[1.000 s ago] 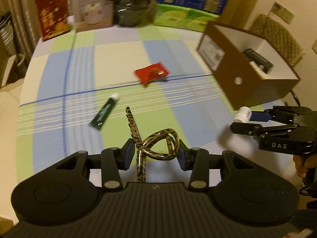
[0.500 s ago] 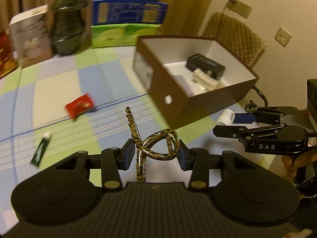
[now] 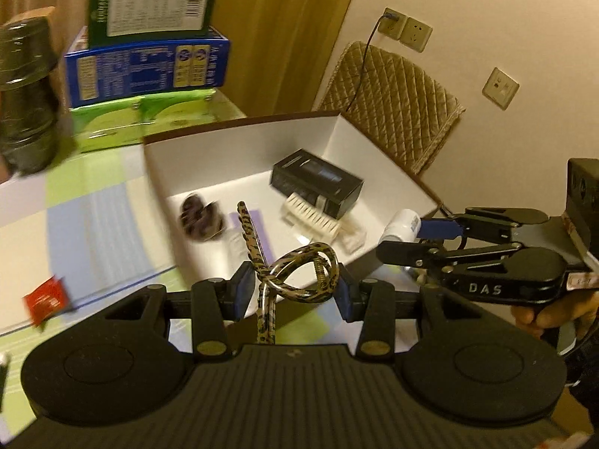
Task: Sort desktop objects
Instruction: 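Carry pill bottle in right tool and cord in left tool into brown box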
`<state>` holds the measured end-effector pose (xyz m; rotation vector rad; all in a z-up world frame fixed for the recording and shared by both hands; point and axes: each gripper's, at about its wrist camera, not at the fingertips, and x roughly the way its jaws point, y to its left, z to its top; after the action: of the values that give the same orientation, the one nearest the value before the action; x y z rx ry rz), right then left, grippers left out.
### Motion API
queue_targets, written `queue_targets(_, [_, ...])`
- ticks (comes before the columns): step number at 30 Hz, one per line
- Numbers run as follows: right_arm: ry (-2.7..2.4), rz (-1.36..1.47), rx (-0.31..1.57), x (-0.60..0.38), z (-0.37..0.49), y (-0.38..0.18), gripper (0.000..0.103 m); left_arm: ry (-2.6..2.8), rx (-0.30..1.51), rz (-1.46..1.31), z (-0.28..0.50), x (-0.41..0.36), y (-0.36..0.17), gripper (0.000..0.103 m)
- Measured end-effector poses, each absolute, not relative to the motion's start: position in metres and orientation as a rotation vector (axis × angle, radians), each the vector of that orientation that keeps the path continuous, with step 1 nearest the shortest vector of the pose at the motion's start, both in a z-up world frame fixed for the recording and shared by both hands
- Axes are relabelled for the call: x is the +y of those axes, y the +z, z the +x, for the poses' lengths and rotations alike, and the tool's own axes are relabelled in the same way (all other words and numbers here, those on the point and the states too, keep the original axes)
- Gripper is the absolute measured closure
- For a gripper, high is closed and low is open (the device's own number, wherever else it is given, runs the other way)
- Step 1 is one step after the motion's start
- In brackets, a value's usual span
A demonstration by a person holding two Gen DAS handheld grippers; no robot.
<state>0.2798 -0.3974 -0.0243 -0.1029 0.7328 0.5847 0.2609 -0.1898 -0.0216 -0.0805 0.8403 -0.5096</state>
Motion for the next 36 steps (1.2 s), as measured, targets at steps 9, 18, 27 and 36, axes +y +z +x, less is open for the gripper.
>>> queue_targets(9, [0.543, -0.122, 0.817, -0.435, 0.343, -0.041, 0.059, -0.484, 0.905, -0.144, 0.325, -0.241, -0.043, 0.064])
queue_targets(18, [0.547, -0.181, 0.897, -0.451, 0.378, -0.061, 0.059, -0.439, 1.007, -0.163, 0.371, -0.273, -0.077, 0.064])
queue_targets(27, [0.583, -0.233, 0.943, -0.446, 0.396, -0.073, 0.059, -0.408, 1.111, -0.145, 0.391, -0.291, -0.112, 0.064])
queue_targets(36, [0.609, -0.279, 0.958, -0.443, 0.407, -0.074, 0.059, -0.407, 1.145, -0.093, 0.398, -0.301, -0.122, 0.064])
